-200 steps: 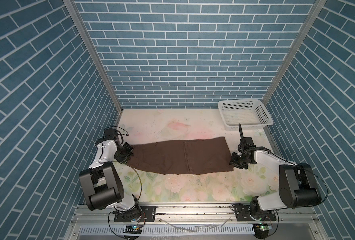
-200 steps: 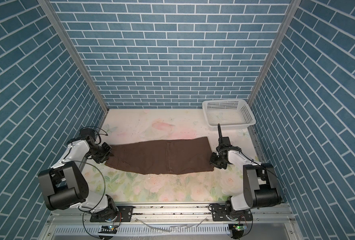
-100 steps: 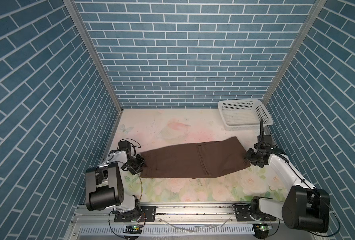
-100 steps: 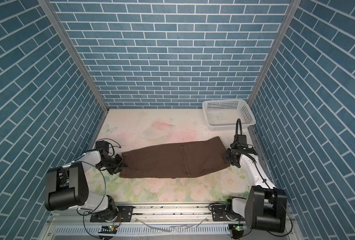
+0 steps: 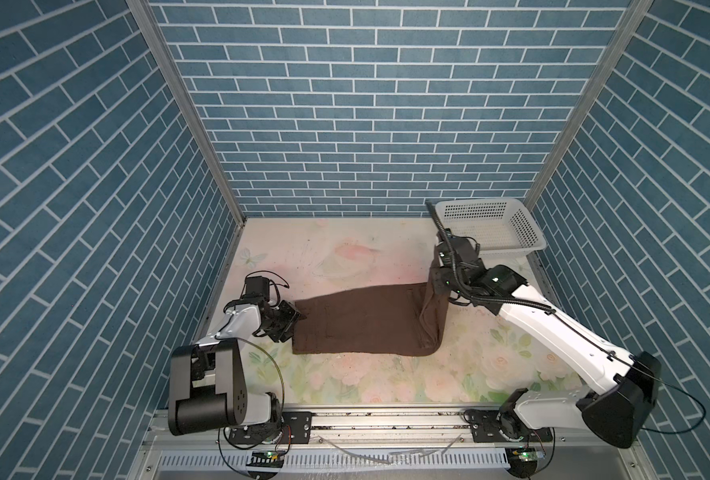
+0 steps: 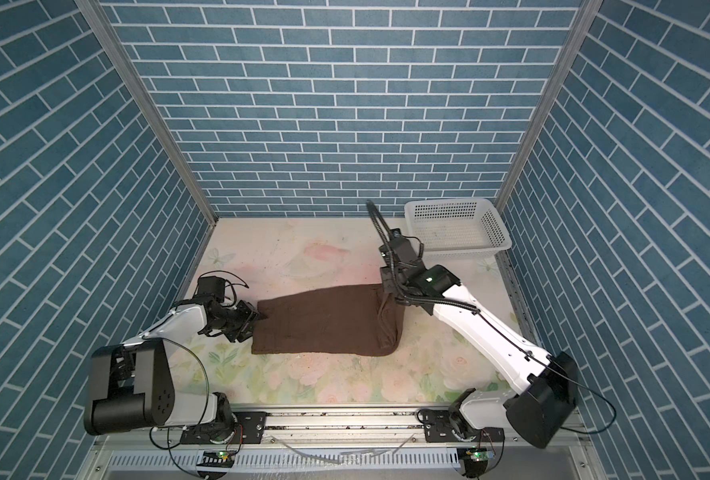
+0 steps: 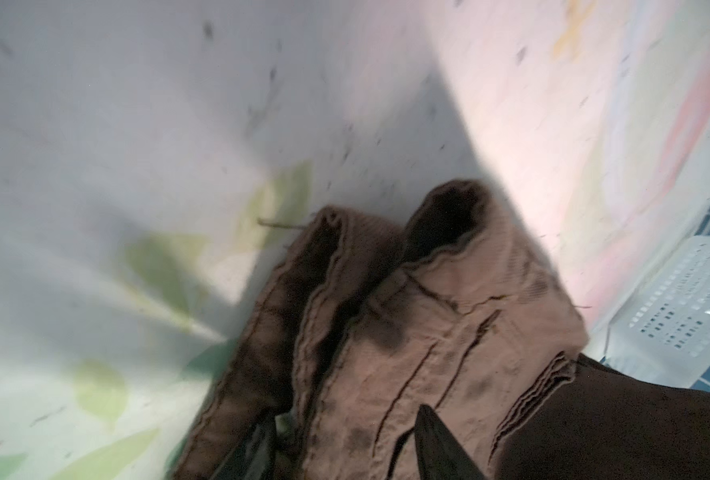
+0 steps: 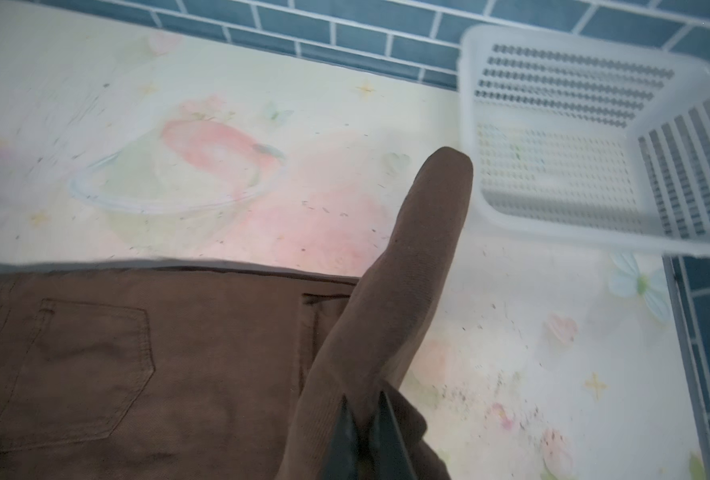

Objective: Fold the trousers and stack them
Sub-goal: 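Lift the cuff end with the right gripper and fold it onto the waistband end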

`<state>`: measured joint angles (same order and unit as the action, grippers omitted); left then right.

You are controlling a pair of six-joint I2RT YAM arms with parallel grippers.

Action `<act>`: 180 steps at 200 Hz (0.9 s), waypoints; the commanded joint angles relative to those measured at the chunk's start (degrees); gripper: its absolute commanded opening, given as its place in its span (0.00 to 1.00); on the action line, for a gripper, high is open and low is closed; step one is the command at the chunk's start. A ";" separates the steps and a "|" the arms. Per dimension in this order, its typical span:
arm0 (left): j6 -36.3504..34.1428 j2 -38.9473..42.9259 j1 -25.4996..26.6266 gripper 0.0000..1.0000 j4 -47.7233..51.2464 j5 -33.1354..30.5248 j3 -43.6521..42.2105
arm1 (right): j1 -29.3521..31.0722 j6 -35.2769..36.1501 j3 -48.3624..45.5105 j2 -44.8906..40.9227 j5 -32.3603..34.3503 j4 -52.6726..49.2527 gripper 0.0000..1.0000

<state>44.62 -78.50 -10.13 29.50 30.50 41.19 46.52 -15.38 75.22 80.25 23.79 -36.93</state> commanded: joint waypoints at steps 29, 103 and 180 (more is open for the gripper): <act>-2.62 5.71 -12.38 0.58 7.94 2.48 4.76 | 14.71 13.85 10.87 13.31 6.94 6.25 0.00; -9.12 1.34 -18.87 0.57 11.17 6.75 7.13 | 22.73 16.72 21.73 27.52 -1.19 9.86 0.00; -7.92 -3.72 -18.61 0.46 2.40 9.23 -0.32 | 28.49 21.74 21.29 31.34 -3.47 12.91 0.00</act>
<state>36.47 -80.44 -28.75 35.94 38.06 43.79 72.47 1.67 94.89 110.98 20.69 -28.32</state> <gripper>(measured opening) 0.519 0.062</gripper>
